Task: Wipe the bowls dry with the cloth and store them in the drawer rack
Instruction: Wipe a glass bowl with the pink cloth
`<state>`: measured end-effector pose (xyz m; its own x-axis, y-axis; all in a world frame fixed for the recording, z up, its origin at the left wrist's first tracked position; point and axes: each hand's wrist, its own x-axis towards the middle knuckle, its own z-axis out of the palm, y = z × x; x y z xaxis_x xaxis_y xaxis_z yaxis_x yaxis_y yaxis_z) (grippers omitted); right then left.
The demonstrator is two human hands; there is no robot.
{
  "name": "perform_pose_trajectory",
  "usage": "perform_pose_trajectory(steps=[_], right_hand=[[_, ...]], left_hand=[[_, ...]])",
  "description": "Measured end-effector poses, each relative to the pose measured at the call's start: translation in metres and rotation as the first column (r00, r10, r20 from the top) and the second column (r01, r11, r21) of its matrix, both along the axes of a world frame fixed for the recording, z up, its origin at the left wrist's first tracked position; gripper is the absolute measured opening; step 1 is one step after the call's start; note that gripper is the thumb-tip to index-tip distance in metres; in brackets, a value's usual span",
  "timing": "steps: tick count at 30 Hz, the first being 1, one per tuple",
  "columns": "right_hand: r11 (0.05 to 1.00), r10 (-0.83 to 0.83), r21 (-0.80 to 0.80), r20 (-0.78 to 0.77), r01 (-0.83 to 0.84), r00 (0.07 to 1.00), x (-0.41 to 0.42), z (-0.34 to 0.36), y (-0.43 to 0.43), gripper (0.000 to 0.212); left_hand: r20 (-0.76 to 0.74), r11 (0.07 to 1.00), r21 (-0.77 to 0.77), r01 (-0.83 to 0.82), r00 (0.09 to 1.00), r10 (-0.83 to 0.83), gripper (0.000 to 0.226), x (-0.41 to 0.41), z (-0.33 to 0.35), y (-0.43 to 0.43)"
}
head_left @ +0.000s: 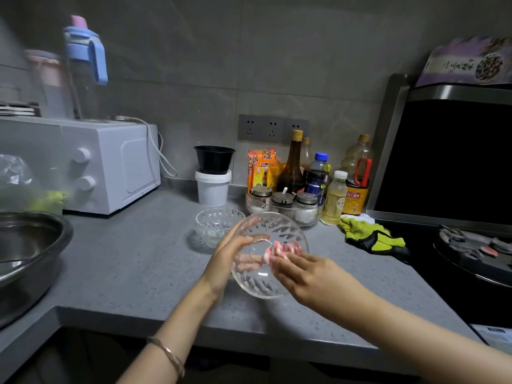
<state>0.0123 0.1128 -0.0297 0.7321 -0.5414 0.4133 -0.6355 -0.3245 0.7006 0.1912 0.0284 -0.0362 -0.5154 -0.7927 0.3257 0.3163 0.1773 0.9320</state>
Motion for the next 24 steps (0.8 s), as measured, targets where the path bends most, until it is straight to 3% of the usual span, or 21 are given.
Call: perform_pose_trajectory(steps=[2,4,7,9,10,12,14,17,19,21,22,24], right_hand=[[0.999,0.013,-0.046,0.088,-0.009,0.996,0.019,-0.004,0.000,0.030],[1.000,-0.020,0.007,0.291,0.018,0.957,0.037,-0.007,-0.002,0.028],[0.984,-0.095,0.180,0.595,-0.017,0.798,0.048,-0.015,-0.008,0.046],[0.971,-0.038,0.218,0.540,-0.097,0.841,0.040,-0.016,-0.005,0.060],[0.963,0.002,0.242,0.425,-0.115,0.905,0.030,-0.014,-0.001,0.063],[0.972,0.038,0.225,0.142,-0.070,0.989,0.010,-0.002,0.004,0.051],[0.991,0.018,0.134,0.035,-0.022,0.999,-0.001,0.003,0.005,0.038],[0.998,0.001,0.057,0.106,-0.007,0.994,0.014,-0.006,0.002,0.028],[0.998,-0.038,0.065,0.323,0.018,0.946,0.031,-0.008,-0.001,0.039],[0.991,-0.094,0.134,0.553,0.023,0.828,0.043,-0.008,-0.004,0.056],[0.988,-0.086,0.157,0.598,-0.012,0.797,0.044,-0.010,-0.005,0.060],[0.973,-0.039,0.214,0.537,-0.091,0.843,0.037,-0.013,-0.001,0.062]], left_hand=[[-0.086,1.000,-0.003,-0.026,0.996,0.026,0.059,-0.002,-0.002,0.006],[-0.139,0.997,-0.030,-0.077,0.988,0.072,0.062,-0.011,-0.008,0.016],[-0.172,0.984,-0.011,-0.176,0.970,0.171,0.050,-0.025,-0.013,0.029],[-0.189,0.981,0.013,-0.193,0.963,0.192,0.048,-0.021,-0.010,0.025],[-0.166,0.983,0.001,-0.183,0.970,0.180,0.047,-0.014,-0.008,0.018],[-0.048,0.993,-0.026,-0.113,0.993,0.111,0.045,-0.001,-0.001,0.004],[0.041,1.000,0.000,-0.015,0.999,0.015,0.046,0.004,0.001,-0.003],[-0.033,1.000,0.008,-0.026,0.999,0.026,0.060,-0.005,-0.005,0.006],[-0.140,0.997,0.045,-0.060,0.988,0.066,0.061,-0.018,-0.010,0.019],[-0.216,0.989,0.109,-0.098,0.969,0.120,0.051,-0.028,-0.013,0.027],[-0.241,0.984,0.127,-0.126,0.958,0.154,0.048,-0.031,-0.013,0.027],[-0.229,0.983,0.106,-0.148,0.959,0.169,0.046,-0.028,-0.012,0.023]])
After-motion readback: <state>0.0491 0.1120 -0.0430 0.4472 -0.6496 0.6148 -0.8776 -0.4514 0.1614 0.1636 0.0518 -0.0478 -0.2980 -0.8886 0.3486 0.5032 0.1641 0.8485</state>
